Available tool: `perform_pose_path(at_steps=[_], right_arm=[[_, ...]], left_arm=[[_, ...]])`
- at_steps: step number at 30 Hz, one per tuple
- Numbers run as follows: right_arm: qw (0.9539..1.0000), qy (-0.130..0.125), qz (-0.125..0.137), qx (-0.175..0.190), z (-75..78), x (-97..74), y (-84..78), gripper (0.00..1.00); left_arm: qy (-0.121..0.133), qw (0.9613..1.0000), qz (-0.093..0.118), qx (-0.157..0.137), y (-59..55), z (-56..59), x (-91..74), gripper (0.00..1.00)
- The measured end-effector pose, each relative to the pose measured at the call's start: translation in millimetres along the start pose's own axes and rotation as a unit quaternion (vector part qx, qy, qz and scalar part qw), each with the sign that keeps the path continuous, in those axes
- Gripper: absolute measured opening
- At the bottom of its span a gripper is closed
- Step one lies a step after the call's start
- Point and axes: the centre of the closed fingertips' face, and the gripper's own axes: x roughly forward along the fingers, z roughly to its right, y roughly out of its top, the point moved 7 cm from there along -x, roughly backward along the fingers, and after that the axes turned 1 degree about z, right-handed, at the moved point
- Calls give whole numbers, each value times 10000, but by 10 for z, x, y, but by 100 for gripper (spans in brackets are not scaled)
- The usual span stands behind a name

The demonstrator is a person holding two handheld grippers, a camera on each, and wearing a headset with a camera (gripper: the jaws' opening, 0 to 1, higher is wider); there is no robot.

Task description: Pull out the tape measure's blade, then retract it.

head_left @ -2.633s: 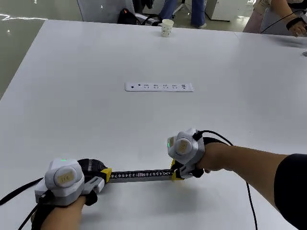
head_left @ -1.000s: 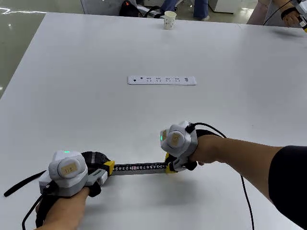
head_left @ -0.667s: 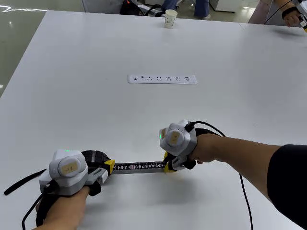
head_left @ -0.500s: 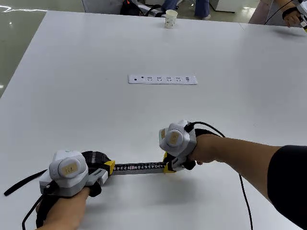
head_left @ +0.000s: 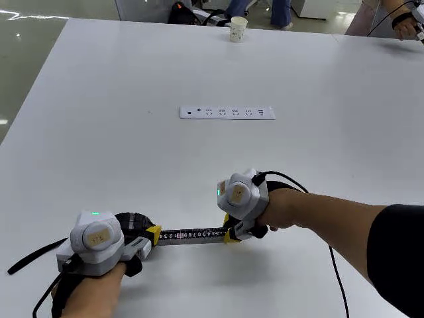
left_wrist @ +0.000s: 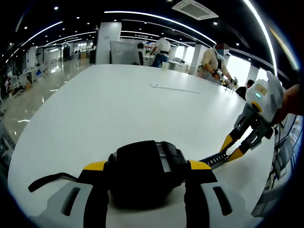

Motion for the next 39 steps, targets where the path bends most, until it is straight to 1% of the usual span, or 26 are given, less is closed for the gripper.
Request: perform_pose_path(at_steps=[11,22,39], right_arm=[[10000,19,-32,54,-3,8,36,10],[10000,45,-53,16,-7,32,82,10],[10000,89,32,10,-7,84,208,10]], left_arm=[[-17,10000,-1,3,-7,4,-2,60],[-16,10000,-21,1,-4,3,-6,60],[-31,10000,-30,0,-6,2,1,60]])
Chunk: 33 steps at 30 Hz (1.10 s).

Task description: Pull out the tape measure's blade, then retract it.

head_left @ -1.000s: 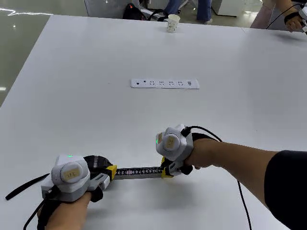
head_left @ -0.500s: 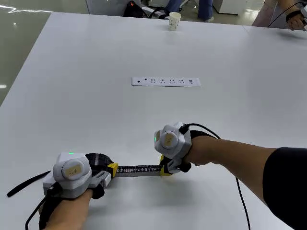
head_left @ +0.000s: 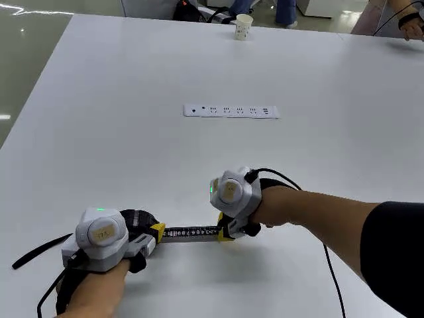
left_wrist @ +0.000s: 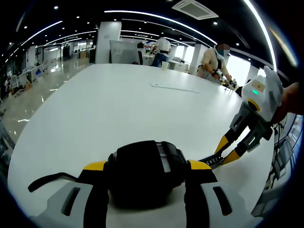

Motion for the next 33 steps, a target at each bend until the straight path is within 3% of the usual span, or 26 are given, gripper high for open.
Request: perform_pose_path(at_steps=[33], right_arm=[[10000,26,39,50,-9,43,122,10]], left_arm=[[-15,10000,-27,3,8,-10,4,60]])
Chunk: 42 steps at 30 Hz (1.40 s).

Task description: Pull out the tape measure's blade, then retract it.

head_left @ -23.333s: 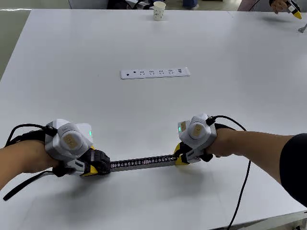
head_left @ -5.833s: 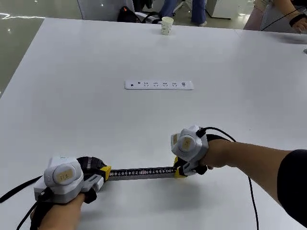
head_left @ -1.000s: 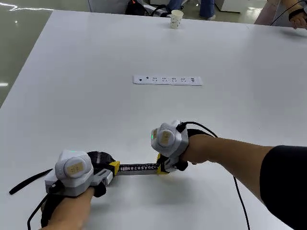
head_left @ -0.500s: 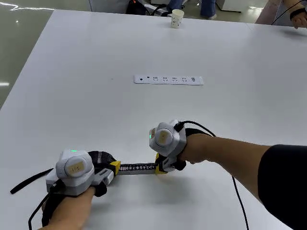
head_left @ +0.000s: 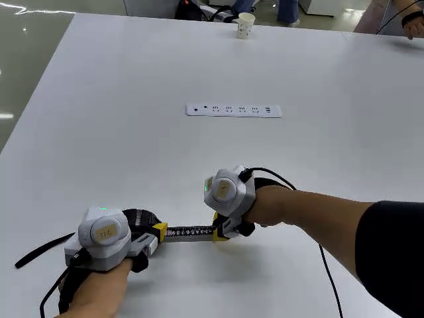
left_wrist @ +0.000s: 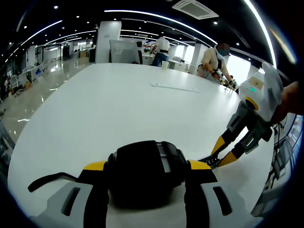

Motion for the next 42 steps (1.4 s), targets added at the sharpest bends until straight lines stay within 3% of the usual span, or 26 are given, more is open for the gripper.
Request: perform_pose_path(at_steps=[42], right_arm=[[10000,-23,27,-35,-13,67,158,10]], left_arm=[[-25,10000,-48,-14,7,2,4,60]])
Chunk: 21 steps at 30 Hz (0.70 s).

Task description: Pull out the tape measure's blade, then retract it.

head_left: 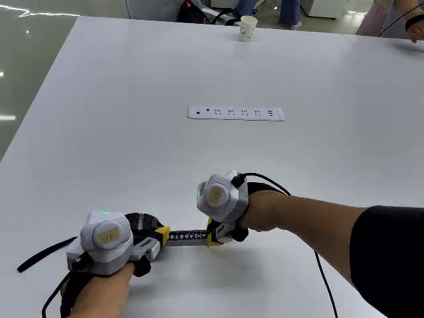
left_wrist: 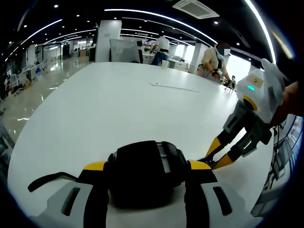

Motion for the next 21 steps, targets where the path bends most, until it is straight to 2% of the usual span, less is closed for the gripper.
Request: perform_pose_path(at_steps=[21], right_arm=[[10000,-4,29,29,-5,30,73,10]], left_arm=[[-17,10000,-19,-23,3,3,6,60]])
